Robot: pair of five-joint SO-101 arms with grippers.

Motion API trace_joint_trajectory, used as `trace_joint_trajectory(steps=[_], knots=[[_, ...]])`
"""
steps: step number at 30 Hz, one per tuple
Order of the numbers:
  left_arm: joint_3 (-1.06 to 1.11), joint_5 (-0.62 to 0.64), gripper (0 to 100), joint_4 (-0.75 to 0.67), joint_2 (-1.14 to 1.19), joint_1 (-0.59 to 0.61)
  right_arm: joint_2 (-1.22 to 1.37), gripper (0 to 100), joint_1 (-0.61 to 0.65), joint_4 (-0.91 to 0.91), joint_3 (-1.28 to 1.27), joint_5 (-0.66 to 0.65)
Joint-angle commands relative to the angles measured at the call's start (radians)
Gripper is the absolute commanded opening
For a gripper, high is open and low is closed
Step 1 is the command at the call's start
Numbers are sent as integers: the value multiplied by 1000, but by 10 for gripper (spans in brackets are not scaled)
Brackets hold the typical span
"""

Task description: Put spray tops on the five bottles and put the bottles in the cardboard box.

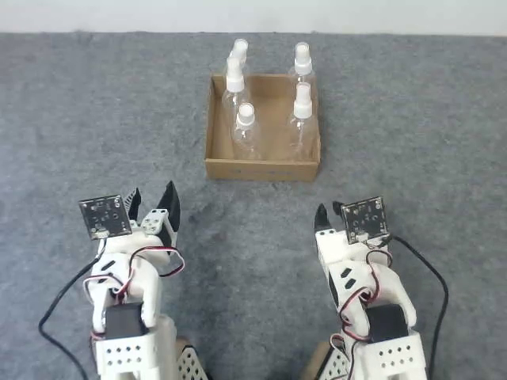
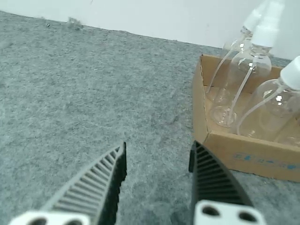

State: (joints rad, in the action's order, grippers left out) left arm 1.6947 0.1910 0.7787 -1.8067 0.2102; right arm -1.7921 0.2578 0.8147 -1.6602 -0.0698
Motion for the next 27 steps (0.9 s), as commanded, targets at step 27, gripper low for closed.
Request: trace_joint_trajectory(steps=[27], knots=[[-10, 11, 207, 181, -6, -78, -24, 35, -21, 496, -23, 6]])
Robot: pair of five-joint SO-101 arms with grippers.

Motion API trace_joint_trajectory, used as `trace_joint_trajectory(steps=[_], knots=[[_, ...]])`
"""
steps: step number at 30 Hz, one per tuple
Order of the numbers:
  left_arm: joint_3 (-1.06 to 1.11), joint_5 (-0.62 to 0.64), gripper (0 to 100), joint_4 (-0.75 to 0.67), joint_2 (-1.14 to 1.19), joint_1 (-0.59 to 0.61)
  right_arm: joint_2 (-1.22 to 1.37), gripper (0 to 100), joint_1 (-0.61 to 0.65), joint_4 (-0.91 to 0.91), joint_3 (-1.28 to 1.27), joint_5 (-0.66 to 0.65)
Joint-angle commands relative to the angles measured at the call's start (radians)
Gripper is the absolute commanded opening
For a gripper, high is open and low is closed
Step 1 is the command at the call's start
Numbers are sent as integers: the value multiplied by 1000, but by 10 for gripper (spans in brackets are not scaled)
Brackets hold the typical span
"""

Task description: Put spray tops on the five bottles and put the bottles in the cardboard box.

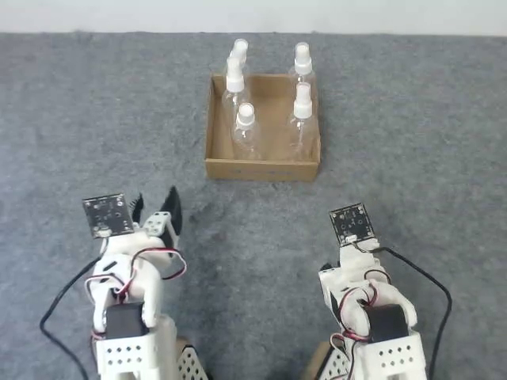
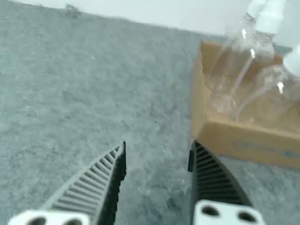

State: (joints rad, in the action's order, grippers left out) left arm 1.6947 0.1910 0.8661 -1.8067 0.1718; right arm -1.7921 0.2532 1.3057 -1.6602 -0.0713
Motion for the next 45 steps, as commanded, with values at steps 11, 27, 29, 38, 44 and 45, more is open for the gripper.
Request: trace_joint_trajectory(steps=[11, 27, 29, 38, 44, 45], knots=[[-10, 9, 141, 315, -11, -72, -24, 35, -16, 5, -23, 8], [-10, 18, 12, 385, -8, -75, -24, 35, -16, 5, -23, 8], [-10, 18, 12, 394, -12, -81, -24, 35, -16, 5, -23, 8], [-10, 17, 12, 396, -12, -81, -24, 35, -16, 5, -23, 8], [-10, 17, 12, 396, -12, -81, -24, 35, -16, 5, -23, 8], [-10, 17, 12, 396, -12, -81, -24, 35, -16, 5, -23, 8]])
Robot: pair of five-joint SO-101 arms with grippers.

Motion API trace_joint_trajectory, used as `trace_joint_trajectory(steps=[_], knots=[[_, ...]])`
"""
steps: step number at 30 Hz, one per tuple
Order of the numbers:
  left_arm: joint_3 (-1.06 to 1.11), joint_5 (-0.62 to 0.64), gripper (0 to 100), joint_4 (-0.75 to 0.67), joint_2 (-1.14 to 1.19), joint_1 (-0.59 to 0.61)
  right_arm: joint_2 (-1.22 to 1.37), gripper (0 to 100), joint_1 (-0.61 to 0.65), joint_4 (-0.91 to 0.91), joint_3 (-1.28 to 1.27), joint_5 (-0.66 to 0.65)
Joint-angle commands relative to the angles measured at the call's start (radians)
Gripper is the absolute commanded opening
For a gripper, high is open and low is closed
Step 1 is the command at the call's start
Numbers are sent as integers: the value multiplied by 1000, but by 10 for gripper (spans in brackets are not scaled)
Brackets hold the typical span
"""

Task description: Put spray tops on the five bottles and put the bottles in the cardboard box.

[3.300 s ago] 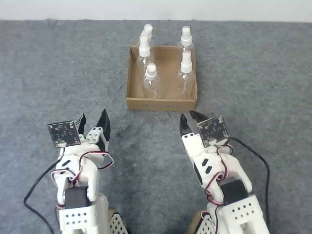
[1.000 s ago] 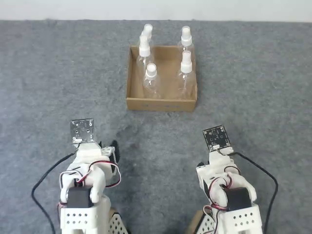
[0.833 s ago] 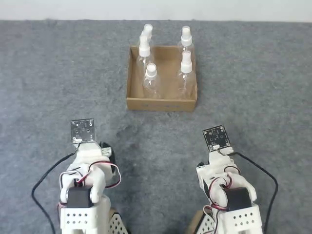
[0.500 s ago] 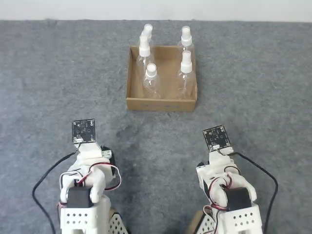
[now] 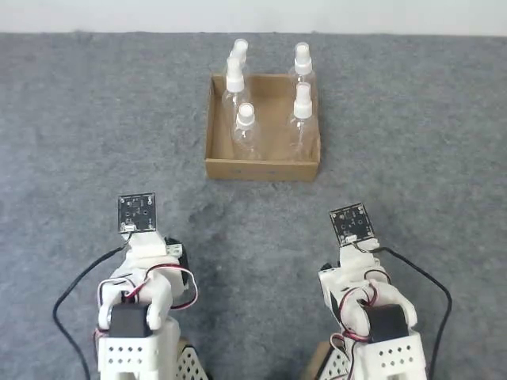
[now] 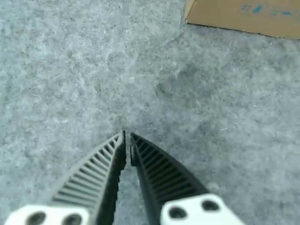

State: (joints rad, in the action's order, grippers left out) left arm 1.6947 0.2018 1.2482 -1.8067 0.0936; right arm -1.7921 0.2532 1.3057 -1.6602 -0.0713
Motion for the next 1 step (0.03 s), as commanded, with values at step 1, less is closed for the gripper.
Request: trace_joint_trajectory(steps=[1], knots=[[-10, 6, 12, 14, -12, -3, -24, 35, -16, 5, -23, 8]])
